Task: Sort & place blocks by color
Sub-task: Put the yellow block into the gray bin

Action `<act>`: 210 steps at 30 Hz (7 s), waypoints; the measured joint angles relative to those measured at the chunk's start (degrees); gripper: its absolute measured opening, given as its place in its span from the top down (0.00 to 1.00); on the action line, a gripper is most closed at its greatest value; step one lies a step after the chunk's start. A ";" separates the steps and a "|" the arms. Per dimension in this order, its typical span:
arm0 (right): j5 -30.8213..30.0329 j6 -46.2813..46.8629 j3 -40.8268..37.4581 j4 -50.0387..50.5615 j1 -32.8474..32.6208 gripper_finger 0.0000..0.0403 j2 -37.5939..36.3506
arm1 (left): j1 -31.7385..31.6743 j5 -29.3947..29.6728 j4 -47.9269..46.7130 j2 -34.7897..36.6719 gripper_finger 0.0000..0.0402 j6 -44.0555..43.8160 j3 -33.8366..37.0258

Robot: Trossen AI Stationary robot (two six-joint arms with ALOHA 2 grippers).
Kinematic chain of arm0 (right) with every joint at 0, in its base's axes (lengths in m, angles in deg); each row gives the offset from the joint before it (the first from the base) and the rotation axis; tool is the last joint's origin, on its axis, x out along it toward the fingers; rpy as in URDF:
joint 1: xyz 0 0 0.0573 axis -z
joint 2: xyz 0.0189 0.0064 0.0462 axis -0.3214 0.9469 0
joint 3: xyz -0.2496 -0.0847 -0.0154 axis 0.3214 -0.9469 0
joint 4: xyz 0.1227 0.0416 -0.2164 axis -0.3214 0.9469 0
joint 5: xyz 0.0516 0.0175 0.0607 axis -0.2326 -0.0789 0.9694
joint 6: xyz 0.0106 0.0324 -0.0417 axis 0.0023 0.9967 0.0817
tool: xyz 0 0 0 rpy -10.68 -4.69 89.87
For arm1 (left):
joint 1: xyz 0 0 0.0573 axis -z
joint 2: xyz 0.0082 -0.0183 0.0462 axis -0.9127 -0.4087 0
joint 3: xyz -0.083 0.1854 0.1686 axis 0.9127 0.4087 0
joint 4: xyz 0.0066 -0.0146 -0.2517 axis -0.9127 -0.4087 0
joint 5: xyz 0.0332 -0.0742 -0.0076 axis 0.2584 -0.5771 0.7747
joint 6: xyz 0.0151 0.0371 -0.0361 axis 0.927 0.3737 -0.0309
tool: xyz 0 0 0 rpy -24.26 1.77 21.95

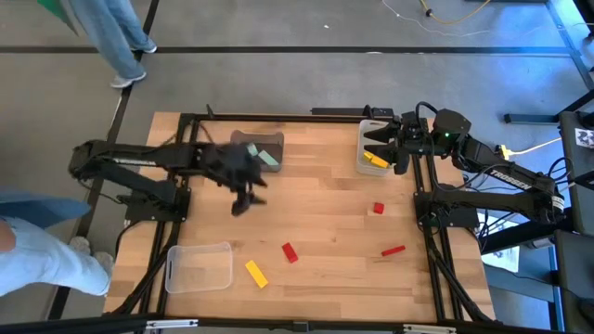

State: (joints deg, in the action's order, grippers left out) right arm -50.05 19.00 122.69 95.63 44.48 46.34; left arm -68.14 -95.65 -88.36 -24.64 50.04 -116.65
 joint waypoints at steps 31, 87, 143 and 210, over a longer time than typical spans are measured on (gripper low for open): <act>0.12 -2.46 0.00 1.46 0.01 0.35 0.00 | 34.86 3.48 -28.67 -49.56 0.34 6.03 -34.73; 0.09 -1.46 0.00 8.11 0.01 0.35 0.00 | 33.64 6.50 -15.54 -49.63 0.60 11.76 -20.18; 0.41 -2.75 0.00 10.48 -0.41 0.35 0.00 | -0.31 11.84 41.85 2.58 0.72 -11.53 13.98; 1.60 1.44 0.04 -24.39 -9.25 0.35 22.77 | -6.03 2.99 62.02 -8.56 0.72 -7.62 14.16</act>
State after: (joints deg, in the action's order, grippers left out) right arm -48.46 20.44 122.74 71.24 35.23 69.11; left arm -74.17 -92.66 -26.34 -33.21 42.41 -102.49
